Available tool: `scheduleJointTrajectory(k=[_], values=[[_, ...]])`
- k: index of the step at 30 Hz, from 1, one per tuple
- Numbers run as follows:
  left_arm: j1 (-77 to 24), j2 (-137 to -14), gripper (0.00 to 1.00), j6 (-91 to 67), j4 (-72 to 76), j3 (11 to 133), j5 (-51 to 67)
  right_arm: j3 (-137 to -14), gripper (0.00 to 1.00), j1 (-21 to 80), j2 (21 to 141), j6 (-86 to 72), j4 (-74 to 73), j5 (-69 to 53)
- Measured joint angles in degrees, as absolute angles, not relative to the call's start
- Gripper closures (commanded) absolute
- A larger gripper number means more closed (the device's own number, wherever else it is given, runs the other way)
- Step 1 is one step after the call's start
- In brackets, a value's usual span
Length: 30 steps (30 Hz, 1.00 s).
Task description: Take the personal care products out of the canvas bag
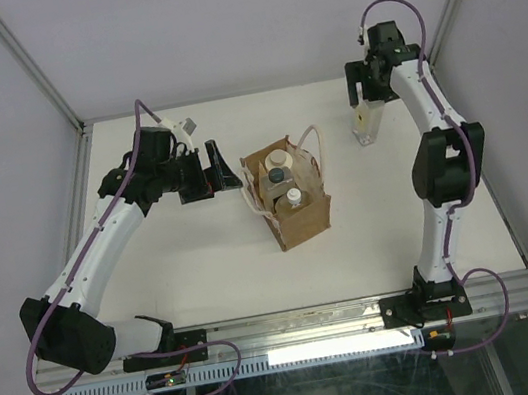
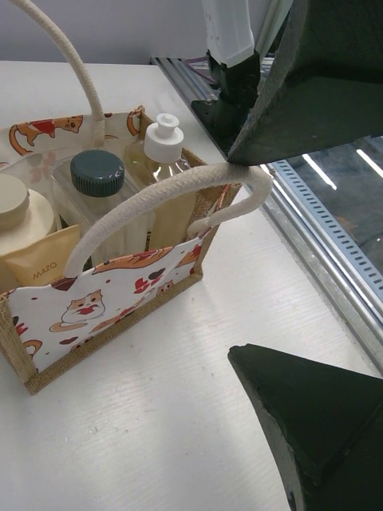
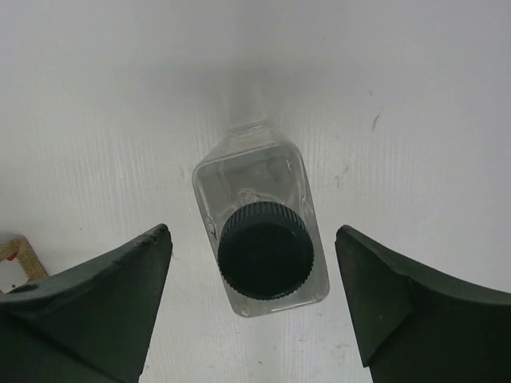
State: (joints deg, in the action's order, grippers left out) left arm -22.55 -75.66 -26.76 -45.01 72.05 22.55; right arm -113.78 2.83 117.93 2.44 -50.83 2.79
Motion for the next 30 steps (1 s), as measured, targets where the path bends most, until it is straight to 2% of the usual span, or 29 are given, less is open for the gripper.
scheduleJointTrajectory(k=[5, 15, 22, 30], values=[[-22.5, -75.7, 0.07, -26.8, -45.0, 72.1, 22.5, -112.3, 0.10, 2.8, 114.5, 0.7, -51.3, 3.1], [-22.5, -75.9, 0.07, -26.8, -45.0, 72.2, 22.6, -92.0, 0.09, 2.8, 92.8, -3.6, -51.9, 2.1], [-22.5, -78.0, 0.07, -26.8, -45.0, 73.3, 23.2, -79.4, 0.10, 2.9, 79.2, -7.7, -49.4, -8.8], [-22.5, -78.7, 0.07, -27.5, -44.3, 73.4, 24.7, -80.9, 0.13, 7.3, 71.5, -9.6, -45.4, -21.3]])
